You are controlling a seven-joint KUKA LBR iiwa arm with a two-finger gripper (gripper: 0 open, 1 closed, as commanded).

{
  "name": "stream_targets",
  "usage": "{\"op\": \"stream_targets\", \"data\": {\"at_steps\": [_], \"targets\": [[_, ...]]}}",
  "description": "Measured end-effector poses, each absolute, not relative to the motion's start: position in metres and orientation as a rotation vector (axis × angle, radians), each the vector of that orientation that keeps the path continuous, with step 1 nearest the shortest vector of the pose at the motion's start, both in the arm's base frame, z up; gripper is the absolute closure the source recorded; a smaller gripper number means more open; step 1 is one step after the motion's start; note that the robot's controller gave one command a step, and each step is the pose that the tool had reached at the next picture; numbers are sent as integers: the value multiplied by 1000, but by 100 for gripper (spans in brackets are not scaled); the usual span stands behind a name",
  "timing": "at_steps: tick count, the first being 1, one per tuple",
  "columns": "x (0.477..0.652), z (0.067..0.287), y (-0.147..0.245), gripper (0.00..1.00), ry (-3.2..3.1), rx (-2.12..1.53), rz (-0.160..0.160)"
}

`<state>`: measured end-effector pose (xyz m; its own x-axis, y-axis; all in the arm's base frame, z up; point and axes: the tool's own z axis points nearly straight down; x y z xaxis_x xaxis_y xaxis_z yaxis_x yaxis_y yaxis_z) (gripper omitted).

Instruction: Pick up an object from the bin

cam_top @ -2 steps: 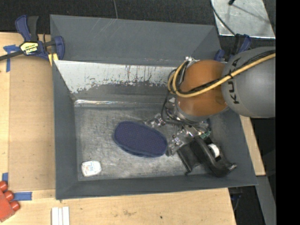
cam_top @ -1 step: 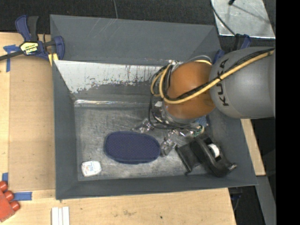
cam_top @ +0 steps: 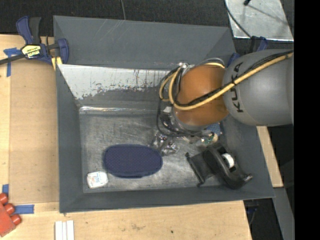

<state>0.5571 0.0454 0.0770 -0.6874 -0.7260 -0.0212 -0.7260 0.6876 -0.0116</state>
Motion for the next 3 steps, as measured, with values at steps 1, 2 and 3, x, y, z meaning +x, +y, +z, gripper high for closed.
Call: {"op": "stream_targets", "data": {"at_steps": [1, 2, 3], "targets": [[617, 75, 33, 100, 3061, -693, 5], [619, 82, 16, 100, 3073, -611, -1], [619, 82, 16, 0, 3074, -611, 0]]}}
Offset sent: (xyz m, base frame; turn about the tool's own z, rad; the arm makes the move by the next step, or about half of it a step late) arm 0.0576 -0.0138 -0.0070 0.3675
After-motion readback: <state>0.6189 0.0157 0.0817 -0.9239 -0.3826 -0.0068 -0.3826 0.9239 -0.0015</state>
